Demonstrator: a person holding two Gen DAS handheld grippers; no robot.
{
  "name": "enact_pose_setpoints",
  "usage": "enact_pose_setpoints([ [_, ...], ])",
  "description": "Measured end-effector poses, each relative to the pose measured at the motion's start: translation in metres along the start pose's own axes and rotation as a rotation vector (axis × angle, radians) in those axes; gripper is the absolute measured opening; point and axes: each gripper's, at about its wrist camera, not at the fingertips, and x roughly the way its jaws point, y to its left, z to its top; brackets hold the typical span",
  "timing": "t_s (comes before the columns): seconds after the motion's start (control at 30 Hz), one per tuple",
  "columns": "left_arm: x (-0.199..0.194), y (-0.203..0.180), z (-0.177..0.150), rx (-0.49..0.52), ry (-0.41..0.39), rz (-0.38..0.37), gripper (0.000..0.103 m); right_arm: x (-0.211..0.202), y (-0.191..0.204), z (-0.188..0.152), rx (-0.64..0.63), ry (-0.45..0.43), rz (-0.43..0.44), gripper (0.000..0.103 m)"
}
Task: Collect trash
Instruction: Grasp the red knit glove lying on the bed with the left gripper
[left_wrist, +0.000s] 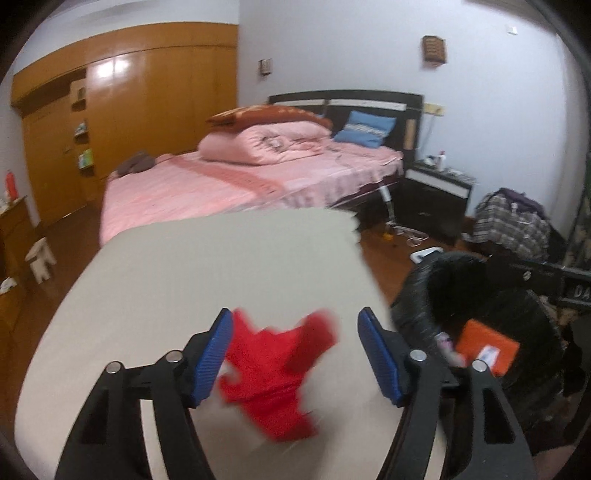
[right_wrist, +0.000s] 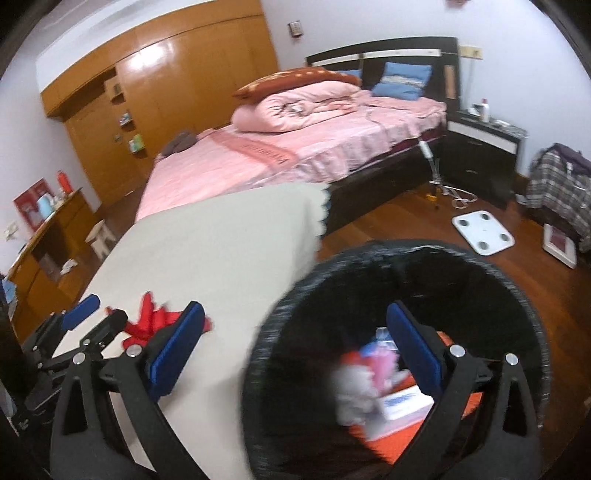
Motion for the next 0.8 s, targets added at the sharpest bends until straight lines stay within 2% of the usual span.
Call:
enact_pose_setpoints([
  [0.17, 0.004, 0.024, -0.021, -0.023, 0.052, 0.025, 0.062, 0.012, 0.033, -0.01, -0.048, 0.005, 0.04, 0.096],
  [0.43, 0.03, 0.025, -0.036, -0.031, 0.116, -0.004, 0.053, 0.025, 0.052, -0.019, -0.093, 0.022, 0.043, 0.096],
  [0.53, 0.041, 0.025, -0.039, -0.037, 0.146, -0.028, 0.033, 0.027, 0.051, -0.02, -0.09, 0.026, 0.041, 0.096],
  [0.6, 0.044, 0.024, -0.04, -0.037, 0.159, -0.039, 0.016, 0.028, 0.05, -0.02, -0.092, 0.027, 0.038, 0.096],
  [0.67, 0.044, 0.024, -0.039, -0.042, 0.156, -0.049, 0.008, 0.029, 0.051, -0.02, -0.097, 0.028, 0.037, 0.096],
  [0.8, 0.031, 0.03, -0.032, -0.059, 0.116, -0.051, 0.005, 0.029, 0.054, -0.019, -0.108, 0.025, 0.041, 0.096],
])
